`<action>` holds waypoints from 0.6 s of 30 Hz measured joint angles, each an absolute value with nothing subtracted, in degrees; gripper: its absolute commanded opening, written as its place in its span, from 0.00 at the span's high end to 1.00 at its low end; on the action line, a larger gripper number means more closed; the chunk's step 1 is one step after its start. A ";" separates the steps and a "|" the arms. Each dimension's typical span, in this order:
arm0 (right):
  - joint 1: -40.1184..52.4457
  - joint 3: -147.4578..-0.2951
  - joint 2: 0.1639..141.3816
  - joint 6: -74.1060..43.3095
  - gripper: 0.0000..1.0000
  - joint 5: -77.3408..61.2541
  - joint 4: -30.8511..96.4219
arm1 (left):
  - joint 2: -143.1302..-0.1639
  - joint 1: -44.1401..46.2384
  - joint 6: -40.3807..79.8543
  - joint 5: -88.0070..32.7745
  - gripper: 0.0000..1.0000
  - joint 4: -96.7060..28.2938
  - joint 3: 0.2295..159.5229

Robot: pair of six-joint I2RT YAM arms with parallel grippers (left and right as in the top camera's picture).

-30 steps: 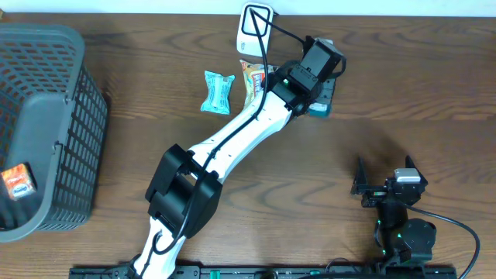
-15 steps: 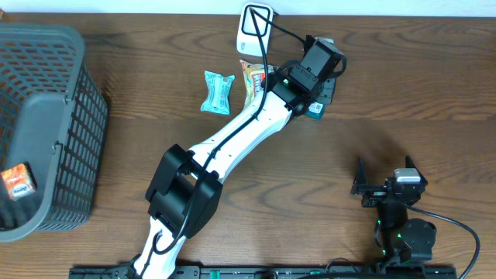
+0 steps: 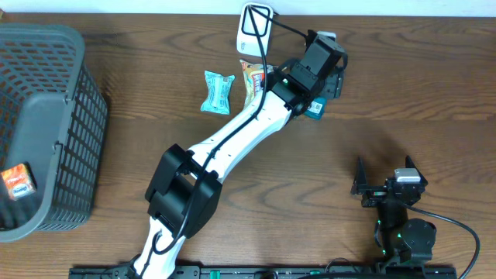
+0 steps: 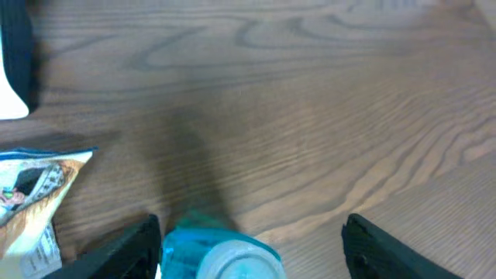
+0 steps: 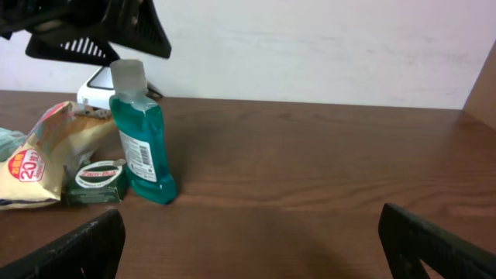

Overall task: Scan the item barcode
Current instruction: 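Carry the bottle to the scanner and stand it right of the box, then move the left gripper back into the basket toward the orange box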

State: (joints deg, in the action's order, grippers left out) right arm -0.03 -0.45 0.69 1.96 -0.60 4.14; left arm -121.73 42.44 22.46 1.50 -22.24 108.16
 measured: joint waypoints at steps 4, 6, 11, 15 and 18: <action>-0.03 -0.45 0.69 1.96 0.01 -0.60 4.14 | -118.87 41.50 22.41 1.52 0.19 -22.02 108.16; -0.03 -0.45 0.69 1.96 0.01 -0.60 4.14 | -115.79 40.64 22.39 1.45 0.17 -22.09 108.16; -0.03 -0.45 0.69 1.96 0.01 -0.60 4.12 | -104.64 36.32 22.46 1.56 0.14 -25.41 108.33; -0.03 -0.45 0.69 1.96 0.01 -0.60 4.12 | -96.23 27.29 22.41 3.57 0.12 -33.15 109.25; -0.03 -0.45 0.69 1.96 0.01 -0.60 4.12 | -92.29 18.28 22.59 6.09 0.12 -38.26 109.25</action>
